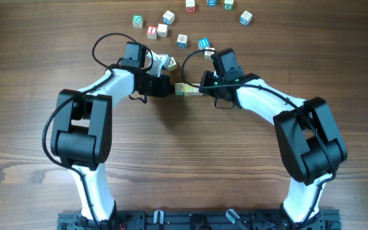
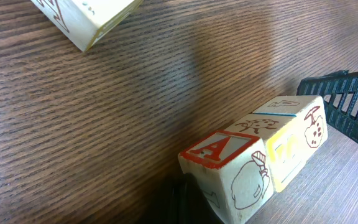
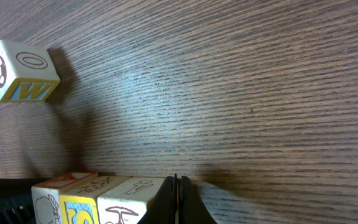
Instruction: Form a horizontal line
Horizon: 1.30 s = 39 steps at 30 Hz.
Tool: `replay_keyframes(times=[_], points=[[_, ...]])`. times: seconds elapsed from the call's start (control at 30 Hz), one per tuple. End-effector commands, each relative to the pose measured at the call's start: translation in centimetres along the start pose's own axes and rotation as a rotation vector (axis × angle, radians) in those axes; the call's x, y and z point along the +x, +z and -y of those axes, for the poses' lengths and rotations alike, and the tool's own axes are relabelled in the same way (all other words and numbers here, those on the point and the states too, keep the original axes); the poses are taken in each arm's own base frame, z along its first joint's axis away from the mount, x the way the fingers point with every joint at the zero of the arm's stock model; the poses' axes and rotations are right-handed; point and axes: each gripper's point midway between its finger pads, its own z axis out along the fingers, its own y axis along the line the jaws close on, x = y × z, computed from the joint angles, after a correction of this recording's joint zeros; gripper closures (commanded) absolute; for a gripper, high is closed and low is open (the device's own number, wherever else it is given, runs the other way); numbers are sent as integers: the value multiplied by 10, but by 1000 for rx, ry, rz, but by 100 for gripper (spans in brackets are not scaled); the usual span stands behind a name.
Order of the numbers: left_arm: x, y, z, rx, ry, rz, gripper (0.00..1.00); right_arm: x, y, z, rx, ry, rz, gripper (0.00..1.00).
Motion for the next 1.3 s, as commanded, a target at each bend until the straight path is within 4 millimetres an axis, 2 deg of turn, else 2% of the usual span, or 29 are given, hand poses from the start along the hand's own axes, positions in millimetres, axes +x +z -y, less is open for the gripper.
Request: replay_keyframes(times=[0.0,0.17,0.3,0.73,1.13,1.27], points=[[23,18,-2,-1,-21,-68,96,6,5,-3,-11,-21,-22,95],[24,18,-3,-4,-23,-70,95,7,5,-4,-12,-23,-22,95],[26,18,-6,-24,-27,-77,88,6,5,-2,-5,-23,-17,96],[30,18,-12,-62,-35,-93,83,5,6,-2,-2,-23,-11,95],[36,13,-40,-223,-41,-115,82,5,6,-3,-3,-24,-11,96],[37,13,-41,-228,-42,-118,82,5,6,-3,-3,-24,-11,95]])
